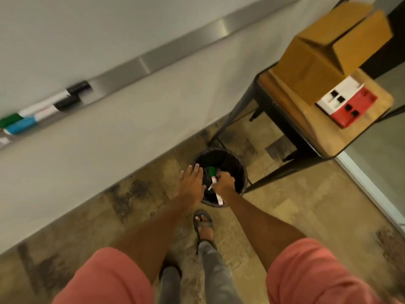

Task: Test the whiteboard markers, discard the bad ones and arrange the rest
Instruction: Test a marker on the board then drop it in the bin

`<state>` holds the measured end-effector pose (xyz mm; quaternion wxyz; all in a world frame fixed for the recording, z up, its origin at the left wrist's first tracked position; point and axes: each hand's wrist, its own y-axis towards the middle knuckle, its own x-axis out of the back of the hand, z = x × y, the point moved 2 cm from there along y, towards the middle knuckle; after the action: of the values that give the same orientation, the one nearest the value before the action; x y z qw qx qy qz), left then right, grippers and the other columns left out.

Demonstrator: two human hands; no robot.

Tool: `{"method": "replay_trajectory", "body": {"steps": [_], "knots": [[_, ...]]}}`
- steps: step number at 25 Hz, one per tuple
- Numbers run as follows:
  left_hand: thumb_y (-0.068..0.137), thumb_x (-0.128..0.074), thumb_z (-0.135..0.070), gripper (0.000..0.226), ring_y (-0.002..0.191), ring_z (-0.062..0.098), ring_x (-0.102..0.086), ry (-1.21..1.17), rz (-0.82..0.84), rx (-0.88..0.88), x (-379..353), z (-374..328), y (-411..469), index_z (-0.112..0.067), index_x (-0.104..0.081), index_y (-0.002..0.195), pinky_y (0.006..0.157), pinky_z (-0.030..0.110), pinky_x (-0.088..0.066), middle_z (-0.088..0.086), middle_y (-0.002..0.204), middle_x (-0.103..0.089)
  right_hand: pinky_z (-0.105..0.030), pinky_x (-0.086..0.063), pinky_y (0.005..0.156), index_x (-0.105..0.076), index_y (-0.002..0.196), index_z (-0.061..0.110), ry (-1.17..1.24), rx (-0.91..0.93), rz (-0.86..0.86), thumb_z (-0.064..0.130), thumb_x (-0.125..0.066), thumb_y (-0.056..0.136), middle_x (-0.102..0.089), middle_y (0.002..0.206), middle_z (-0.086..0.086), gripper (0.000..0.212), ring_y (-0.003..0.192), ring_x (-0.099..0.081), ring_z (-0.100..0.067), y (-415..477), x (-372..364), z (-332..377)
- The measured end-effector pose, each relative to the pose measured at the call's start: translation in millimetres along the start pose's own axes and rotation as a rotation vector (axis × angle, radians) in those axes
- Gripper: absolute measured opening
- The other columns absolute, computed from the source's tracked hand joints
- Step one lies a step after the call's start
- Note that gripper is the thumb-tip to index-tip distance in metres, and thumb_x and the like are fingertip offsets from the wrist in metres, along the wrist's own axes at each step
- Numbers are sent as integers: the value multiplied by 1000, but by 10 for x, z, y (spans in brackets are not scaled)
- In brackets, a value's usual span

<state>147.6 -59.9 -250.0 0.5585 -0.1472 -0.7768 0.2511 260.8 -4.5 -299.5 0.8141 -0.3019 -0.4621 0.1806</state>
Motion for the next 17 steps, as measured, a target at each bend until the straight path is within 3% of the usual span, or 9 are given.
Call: {"method": "replay_trajectory", "body": {"steps": [5, 10, 14, 17], "knots": [[101, -35, -33, 60, 146, 26, 4, -9, 71, 3, -363, 33, 356, -11, -8, 150, 119, 44, -3, 6, 159, 2, -34, -48, 81, -59, 112, 2, -52, -133, 55, 14, -67, 86, -62, 113, -17, 30, 105, -58, -33, 466, -157, -385], [101, -34, -33, 60, 146, 26, 4, -20, 89, 28, -523, 138, 516, -11, -8, 150, 119, 43, -2, 6, 159, 1, -40, -46, 90, -50, 124, 4, -63, -111, 20, 11, -69, 84, -56, 121, -17, 45, 113, -53, -35, 628, -81, -531], [101, -33, -33, 60, 146, 26, 4, -4, 91, 33, -479, 102, 496, -11, -7, 150, 119, 43, -2, 6, 159, 1, -42, -46, 91, -44, 133, 6, -110, -2, 39, 14, -59, 92, -54, 125, -18, 44, 115, -52, -34, 525, -68, -534], [101, -32, -33, 59, 146, 26, 3, -15, 50, 36, -368, 83, 453, -11, -6, 150, 119, 44, -2, 6, 159, 1, -42, -38, 102, -39, 137, 7, -298, 222, -26, 26, -53, 95, -46, 137, -14, 49, 128, -43, -31, 388, -37, -380]]}}
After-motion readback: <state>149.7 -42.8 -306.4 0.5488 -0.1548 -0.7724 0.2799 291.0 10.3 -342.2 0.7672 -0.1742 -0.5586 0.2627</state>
